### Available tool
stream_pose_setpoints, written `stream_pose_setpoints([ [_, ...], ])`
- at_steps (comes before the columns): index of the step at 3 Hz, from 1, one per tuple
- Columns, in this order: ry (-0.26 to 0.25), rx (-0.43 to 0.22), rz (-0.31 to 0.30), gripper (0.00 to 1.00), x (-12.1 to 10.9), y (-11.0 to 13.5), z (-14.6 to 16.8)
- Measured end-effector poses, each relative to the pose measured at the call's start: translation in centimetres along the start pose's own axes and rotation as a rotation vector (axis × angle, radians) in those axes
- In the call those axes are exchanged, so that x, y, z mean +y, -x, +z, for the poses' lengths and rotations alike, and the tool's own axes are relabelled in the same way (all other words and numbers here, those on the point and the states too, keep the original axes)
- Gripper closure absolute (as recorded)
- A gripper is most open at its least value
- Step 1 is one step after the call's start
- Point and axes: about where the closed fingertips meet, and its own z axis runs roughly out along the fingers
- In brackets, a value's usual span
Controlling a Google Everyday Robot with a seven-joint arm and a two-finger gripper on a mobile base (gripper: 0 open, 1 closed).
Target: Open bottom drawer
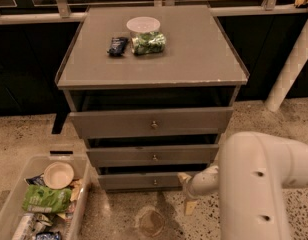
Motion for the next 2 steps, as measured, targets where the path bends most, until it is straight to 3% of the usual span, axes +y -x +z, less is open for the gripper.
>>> stream_pose_setpoints([
  [1, -0.036, 0.020, 0.008, 0.00, -2.11, 0.25, 0.33],
  [2, -0.036, 0.020, 0.008, 0.00, -2.08, 0.25, 0.32],
])
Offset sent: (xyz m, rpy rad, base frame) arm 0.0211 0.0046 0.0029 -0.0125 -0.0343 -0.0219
